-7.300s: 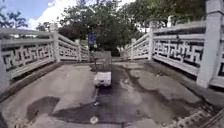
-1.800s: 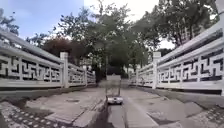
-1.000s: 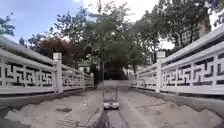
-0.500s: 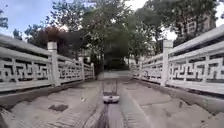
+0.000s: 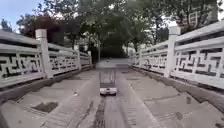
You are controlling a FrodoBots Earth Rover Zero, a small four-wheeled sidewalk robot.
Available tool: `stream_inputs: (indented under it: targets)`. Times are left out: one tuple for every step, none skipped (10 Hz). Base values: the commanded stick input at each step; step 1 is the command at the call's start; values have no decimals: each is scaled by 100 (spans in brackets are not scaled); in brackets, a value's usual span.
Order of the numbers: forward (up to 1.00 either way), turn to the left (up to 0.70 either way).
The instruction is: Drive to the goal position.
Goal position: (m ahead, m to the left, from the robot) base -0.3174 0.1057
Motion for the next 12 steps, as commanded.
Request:
stream_inputs:
  targets:
    - [45,0]
    - [45,0]
    - [45,0]
    - [45,0]
    - [45,0]
    - [45,0]
    - [45,11]
    - [45,23]
    - [45,5]
    - [45,0]
    - [45,0]
    - [45,0]
